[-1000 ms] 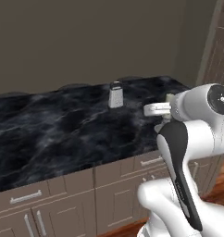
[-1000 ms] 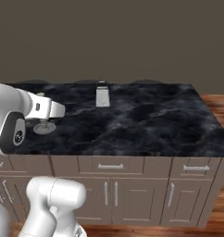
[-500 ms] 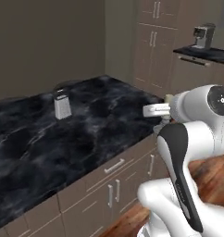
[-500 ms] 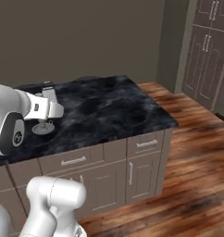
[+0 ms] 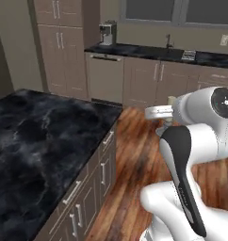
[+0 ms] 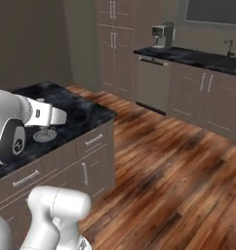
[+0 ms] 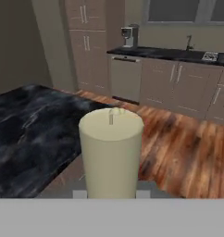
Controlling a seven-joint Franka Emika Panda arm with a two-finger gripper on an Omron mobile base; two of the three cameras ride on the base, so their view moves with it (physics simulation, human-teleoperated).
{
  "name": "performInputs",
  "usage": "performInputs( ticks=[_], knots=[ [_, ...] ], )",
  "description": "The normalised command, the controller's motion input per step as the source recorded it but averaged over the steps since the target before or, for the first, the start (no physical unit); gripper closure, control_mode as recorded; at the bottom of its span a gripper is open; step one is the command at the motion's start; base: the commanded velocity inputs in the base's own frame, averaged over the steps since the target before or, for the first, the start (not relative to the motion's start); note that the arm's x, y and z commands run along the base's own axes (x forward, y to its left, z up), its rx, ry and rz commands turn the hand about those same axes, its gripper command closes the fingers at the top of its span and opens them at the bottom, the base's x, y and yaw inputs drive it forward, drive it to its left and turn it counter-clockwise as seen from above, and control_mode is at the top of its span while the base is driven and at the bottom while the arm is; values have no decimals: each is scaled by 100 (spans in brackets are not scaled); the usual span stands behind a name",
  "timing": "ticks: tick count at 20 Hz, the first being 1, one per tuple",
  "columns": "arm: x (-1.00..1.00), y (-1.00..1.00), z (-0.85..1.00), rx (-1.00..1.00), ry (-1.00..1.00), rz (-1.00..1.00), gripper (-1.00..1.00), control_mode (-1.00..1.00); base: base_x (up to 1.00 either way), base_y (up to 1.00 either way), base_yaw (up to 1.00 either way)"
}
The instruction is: Pick the candle and candle from the dining table and place them in the open cabinet. Close the cabinet after placing the objects.
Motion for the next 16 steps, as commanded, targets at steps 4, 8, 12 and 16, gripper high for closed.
performInputs(
  ticks=[4,8,12,16],
  knots=[
    [0,0,0,0,0,0,100,100,18,-4,-74],
    [0,0,0,0,0,0,100,100,24,0,-73],
    [0,0,0,0,0,0,100,100,28,0,-71],
    [0,0,0,0,0,0,100,100,29,0,-69]
  ],
)
